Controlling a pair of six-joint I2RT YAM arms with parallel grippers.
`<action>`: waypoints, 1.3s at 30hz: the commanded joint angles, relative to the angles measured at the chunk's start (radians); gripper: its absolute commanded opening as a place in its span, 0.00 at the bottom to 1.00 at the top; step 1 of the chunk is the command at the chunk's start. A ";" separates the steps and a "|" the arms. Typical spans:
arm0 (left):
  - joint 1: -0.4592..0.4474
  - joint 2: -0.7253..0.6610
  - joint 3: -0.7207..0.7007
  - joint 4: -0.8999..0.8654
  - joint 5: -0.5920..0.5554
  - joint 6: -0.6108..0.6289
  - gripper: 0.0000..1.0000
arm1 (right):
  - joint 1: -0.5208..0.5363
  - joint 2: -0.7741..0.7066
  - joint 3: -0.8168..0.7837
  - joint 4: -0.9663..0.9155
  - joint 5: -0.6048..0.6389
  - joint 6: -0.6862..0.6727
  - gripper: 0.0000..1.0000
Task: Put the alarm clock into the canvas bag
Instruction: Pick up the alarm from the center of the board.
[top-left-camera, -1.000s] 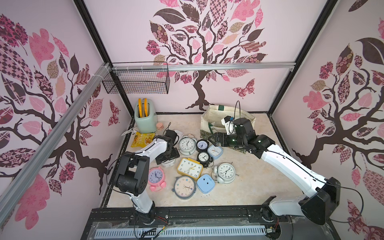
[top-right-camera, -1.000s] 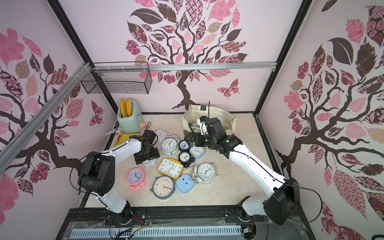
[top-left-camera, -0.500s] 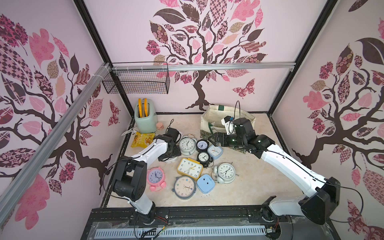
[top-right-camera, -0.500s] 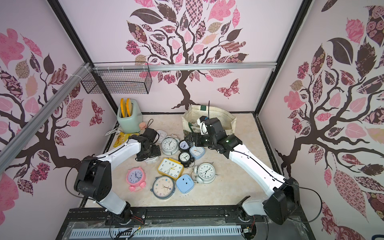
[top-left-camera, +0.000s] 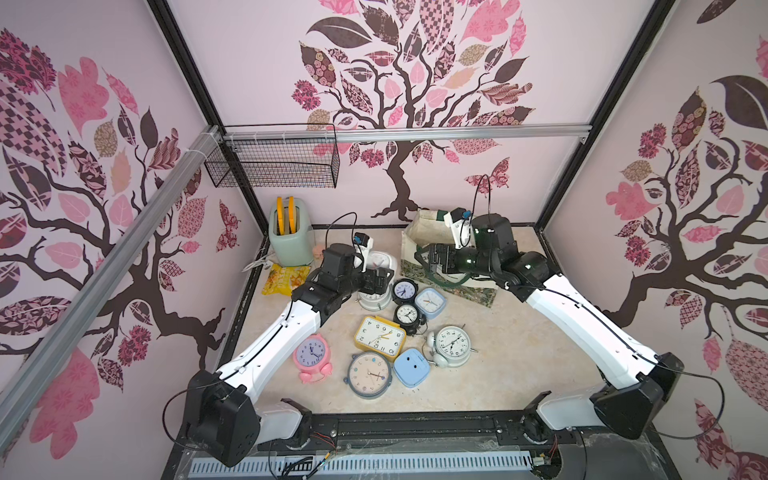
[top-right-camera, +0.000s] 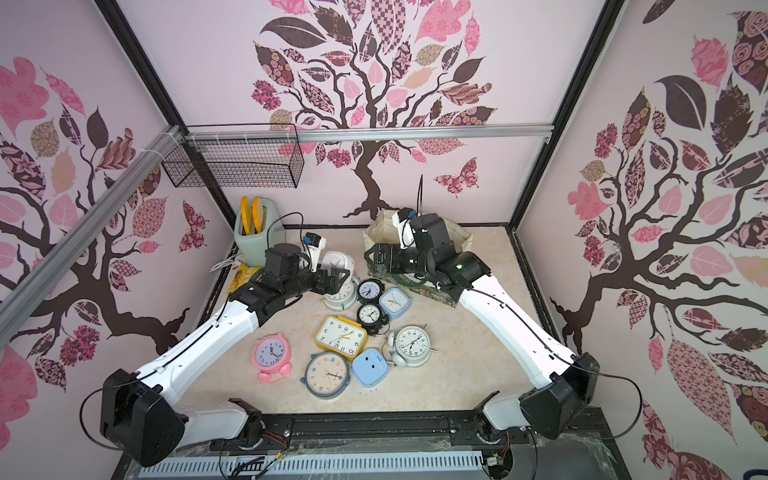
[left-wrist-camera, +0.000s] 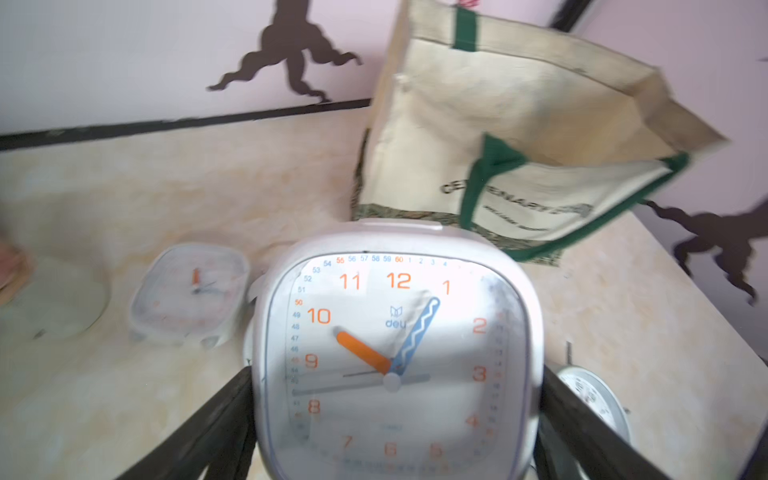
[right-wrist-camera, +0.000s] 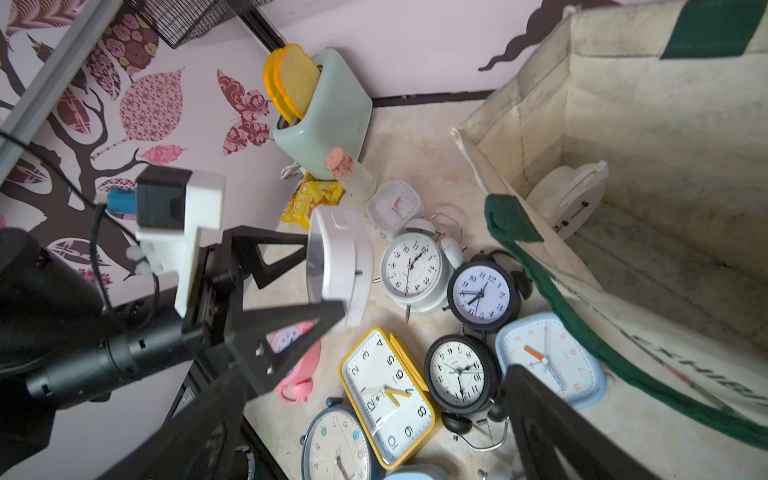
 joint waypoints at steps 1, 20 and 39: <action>-0.017 -0.028 -0.047 0.172 0.238 0.173 0.81 | 0.006 0.038 0.071 -0.108 0.018 -0.036 1.00; -0.064 -0.072 -0.204 0.376 0.393 0.220 0.82 | 0.095 0.135 0.148 -0.269 -0.038 -0.105 0.98; -0.123 -0.067 -0.205 0.336 0.224 0.273 0.81 | 0.106 0.140 0.129 -0.270 -0.007 -0.040 0.64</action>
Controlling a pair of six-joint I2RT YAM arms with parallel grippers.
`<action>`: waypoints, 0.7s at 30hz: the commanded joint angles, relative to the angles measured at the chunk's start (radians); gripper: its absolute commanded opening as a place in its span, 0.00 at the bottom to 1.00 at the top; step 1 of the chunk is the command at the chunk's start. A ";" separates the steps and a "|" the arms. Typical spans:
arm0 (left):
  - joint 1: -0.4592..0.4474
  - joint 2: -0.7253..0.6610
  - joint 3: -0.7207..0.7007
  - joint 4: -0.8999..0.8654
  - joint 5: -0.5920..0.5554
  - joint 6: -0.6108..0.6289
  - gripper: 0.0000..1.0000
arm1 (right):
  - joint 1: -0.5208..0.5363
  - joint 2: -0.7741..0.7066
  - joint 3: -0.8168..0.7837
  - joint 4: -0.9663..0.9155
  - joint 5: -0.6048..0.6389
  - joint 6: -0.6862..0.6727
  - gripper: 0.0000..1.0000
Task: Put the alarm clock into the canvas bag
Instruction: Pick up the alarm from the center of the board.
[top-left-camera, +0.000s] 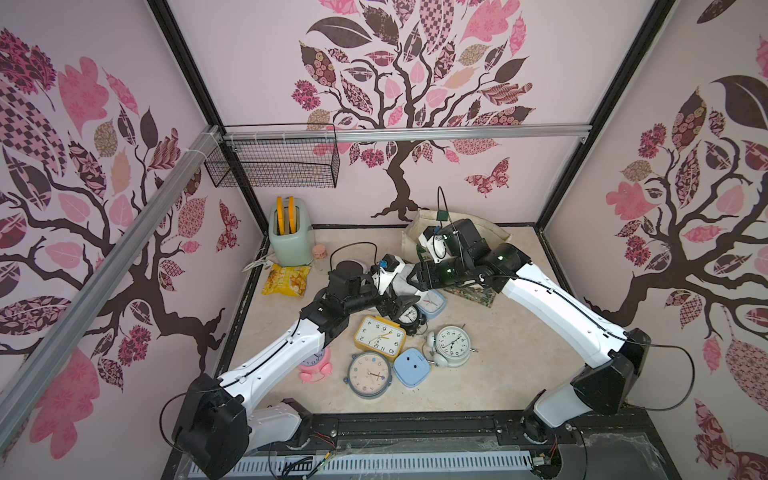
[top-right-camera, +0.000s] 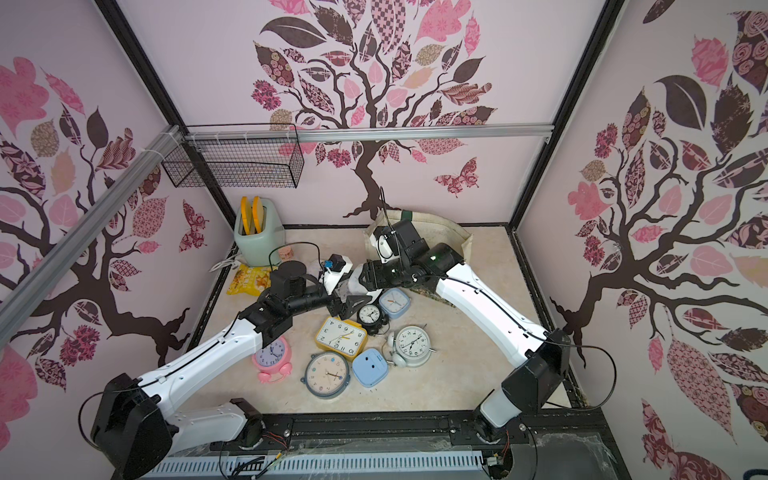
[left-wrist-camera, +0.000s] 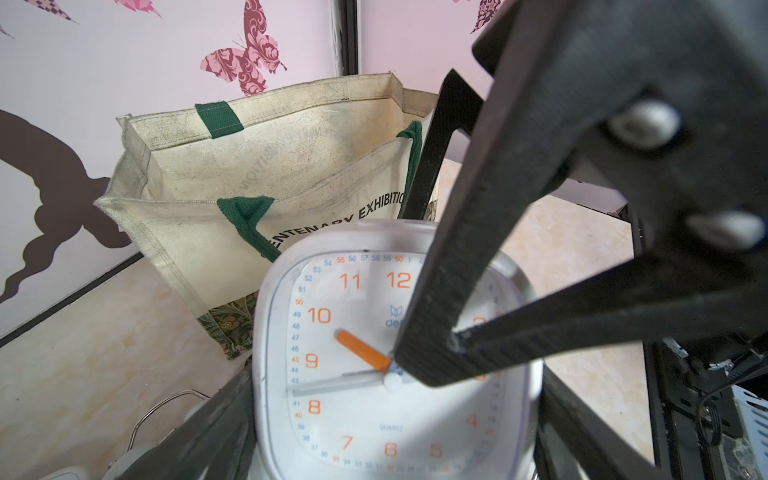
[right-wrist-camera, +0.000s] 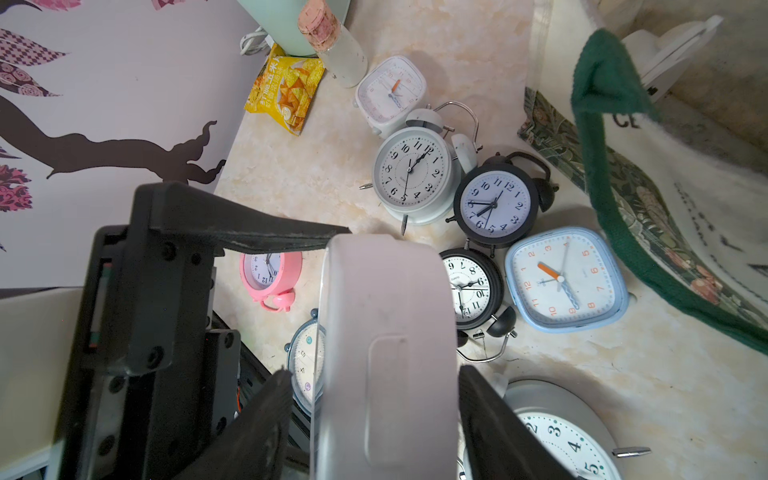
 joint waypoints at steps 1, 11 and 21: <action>-0.010 -0.006 -0.024 0.028 -0.020 0.018 0.82 | 0.008 -0.006 0.009 0.000 0.004 0.017 0.63; -0.015 -0.008 -0.024 0.028 -0.054 0.020 0.82 | 0.008 0.001 0.002 0.021 -0.021 0.036 0.50; -0.017 -0.018 -0.029 0.063 -0.071 -0.048 0.91 | 0.008 0.015 0.027 0.022 0.001 0.018 0.33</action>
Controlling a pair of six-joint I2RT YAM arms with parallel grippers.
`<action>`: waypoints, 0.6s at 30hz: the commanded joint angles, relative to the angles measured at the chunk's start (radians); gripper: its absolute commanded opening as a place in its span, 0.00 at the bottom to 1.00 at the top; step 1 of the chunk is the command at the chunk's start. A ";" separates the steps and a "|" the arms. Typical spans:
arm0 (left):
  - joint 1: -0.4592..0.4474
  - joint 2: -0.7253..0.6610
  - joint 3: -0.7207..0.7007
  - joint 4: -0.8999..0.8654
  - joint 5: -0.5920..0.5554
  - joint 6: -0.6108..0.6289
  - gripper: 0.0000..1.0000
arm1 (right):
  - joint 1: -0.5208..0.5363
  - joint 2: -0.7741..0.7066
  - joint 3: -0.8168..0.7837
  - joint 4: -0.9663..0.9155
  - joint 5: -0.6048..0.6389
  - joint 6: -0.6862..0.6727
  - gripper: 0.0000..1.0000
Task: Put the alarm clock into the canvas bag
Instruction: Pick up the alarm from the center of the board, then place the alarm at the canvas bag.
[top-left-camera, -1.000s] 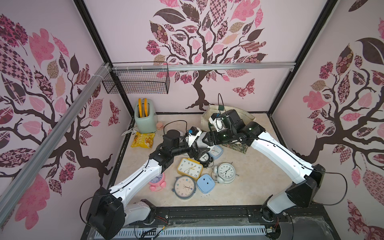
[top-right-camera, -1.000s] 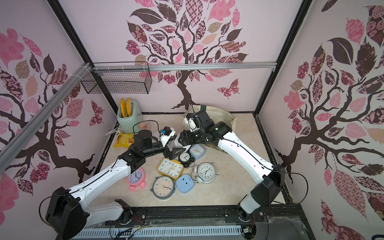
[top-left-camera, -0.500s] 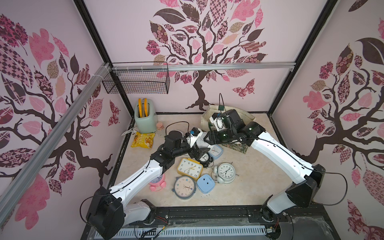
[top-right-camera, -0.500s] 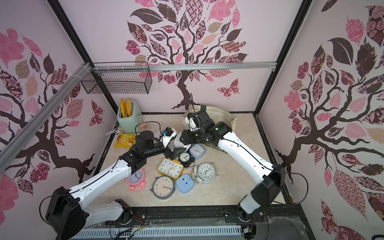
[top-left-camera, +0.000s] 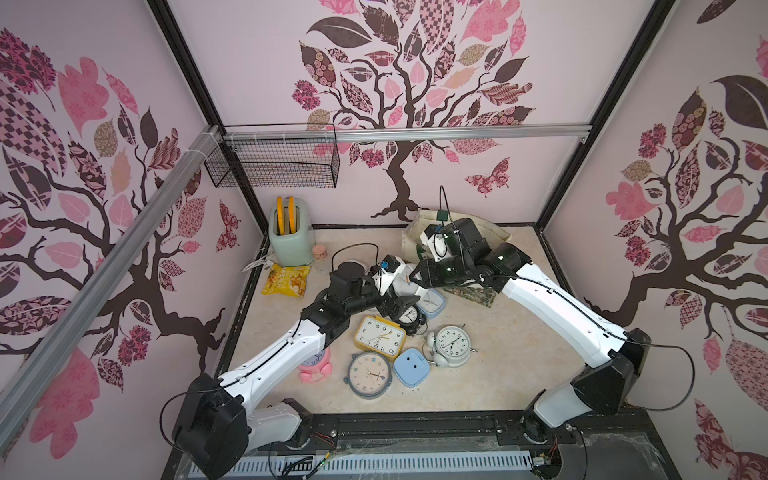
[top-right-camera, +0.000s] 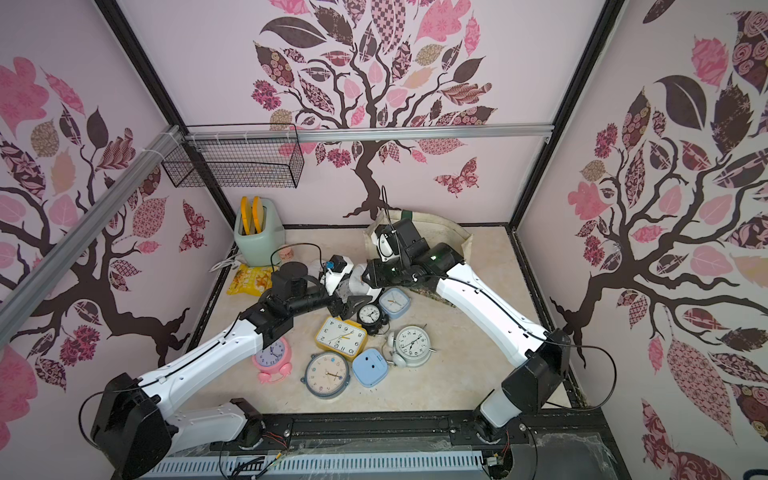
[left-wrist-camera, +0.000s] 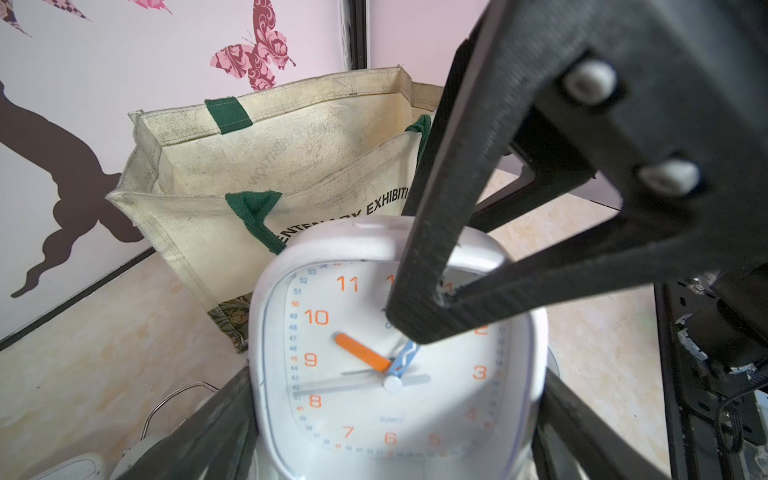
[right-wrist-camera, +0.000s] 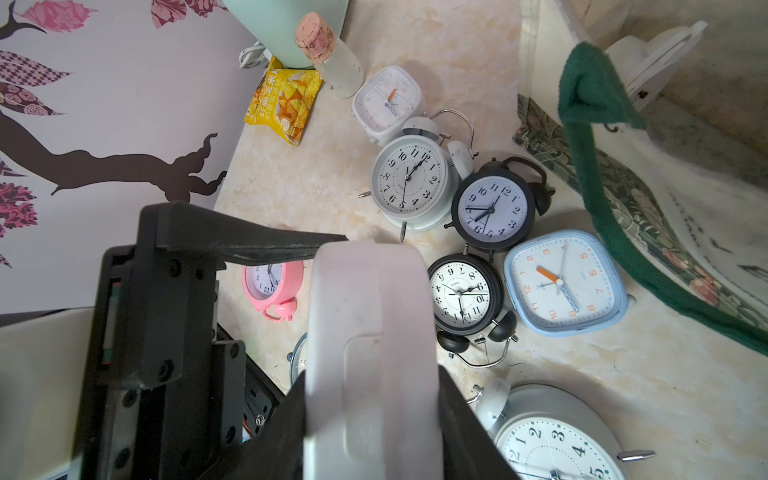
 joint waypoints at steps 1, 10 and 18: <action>-0.005 -0.020 -0.024 0.069 -0.033 -0.067 0.98 | 0.008 0.019 0.038 0.005 0.007 -0.012 0.31; -0.005 -0.131 -0.022 0.151 -0.233 -0.316 0.98 | -0.204 0.018 0.116 0.125 0.112 0.064 0.23; -0.005 -0.153 0.043 -0.028 -0.380 -0.337 0.98 | -0.427 0.170 0.219 0.135 0.286 0.064 0.20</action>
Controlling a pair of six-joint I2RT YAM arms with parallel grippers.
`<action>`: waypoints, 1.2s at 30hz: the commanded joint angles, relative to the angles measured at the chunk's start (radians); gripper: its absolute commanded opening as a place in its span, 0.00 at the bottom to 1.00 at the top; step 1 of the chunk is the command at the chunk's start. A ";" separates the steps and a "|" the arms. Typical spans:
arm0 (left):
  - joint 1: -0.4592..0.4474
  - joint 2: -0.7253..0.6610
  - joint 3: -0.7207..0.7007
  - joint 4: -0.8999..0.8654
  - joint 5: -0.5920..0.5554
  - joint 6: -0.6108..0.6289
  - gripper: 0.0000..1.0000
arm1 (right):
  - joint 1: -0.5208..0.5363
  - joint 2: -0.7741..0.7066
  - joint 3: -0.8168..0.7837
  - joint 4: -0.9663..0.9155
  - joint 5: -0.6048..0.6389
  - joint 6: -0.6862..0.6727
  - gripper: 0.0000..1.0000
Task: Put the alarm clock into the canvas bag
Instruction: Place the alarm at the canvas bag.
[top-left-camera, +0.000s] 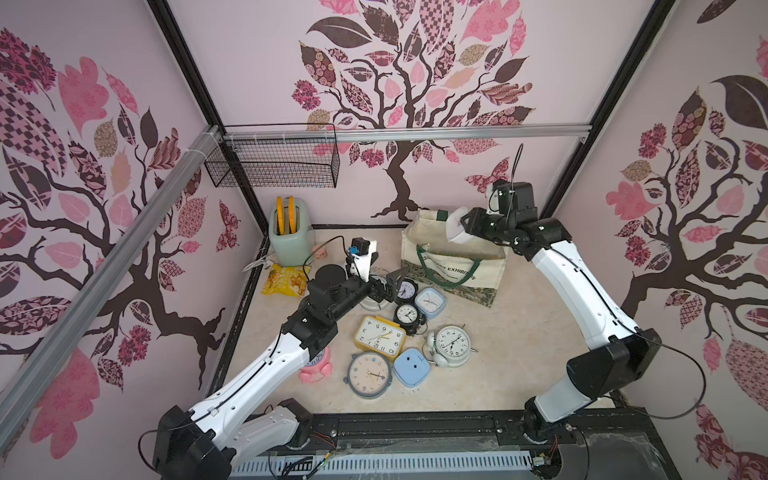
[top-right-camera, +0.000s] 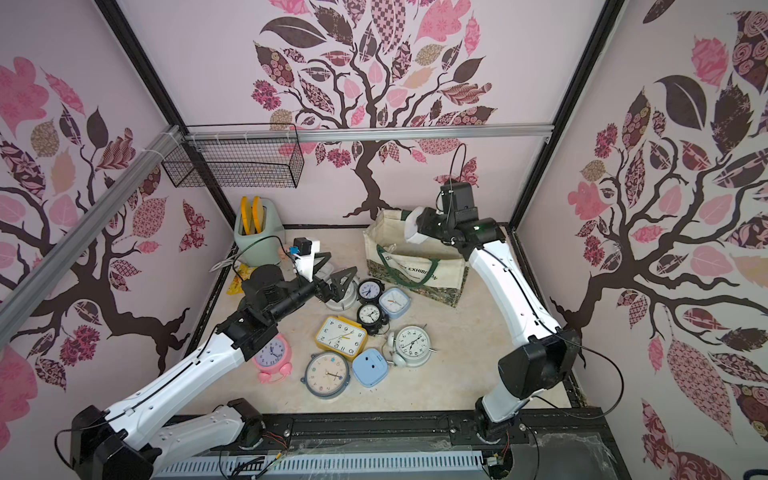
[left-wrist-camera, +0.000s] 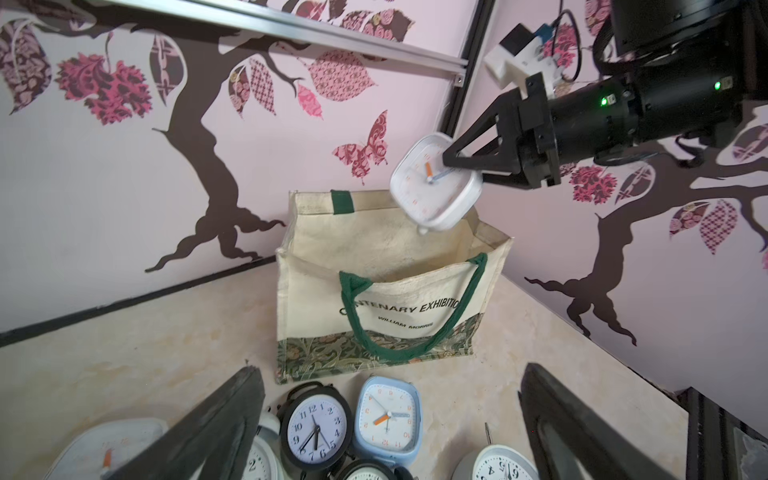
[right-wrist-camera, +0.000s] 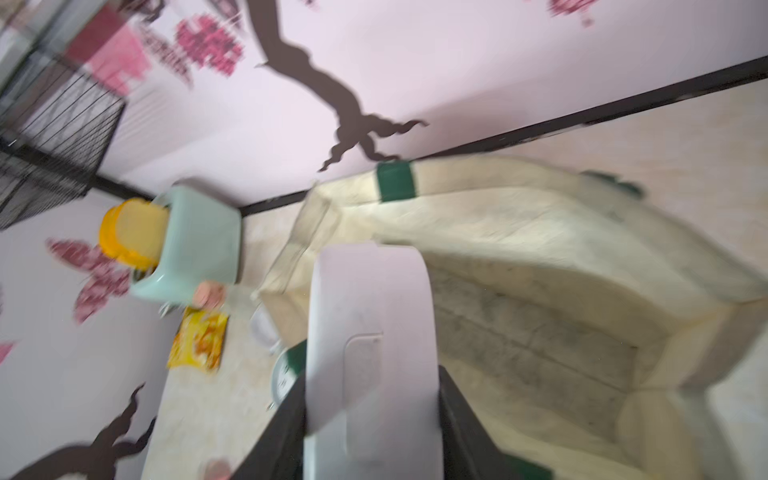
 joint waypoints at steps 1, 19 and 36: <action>0.001 0.003 0.051 -0.115 -0.093 -0.037 0.98 | -0.021 0.122 0.072 -0.011 0.114 -0.014 0.19; 0.001 -0.132 -0.049 -0.246 -0.163 -0.023 0.98 | 0.042 0.404 0.108 -0.131 0.271 -0.104 0.19; 0.001 -0.112 -0.027 -0.330 -0.291 -0.061 0.98 | 0.048 0.432 0.040 -0.102 0.202 -0.066 0.39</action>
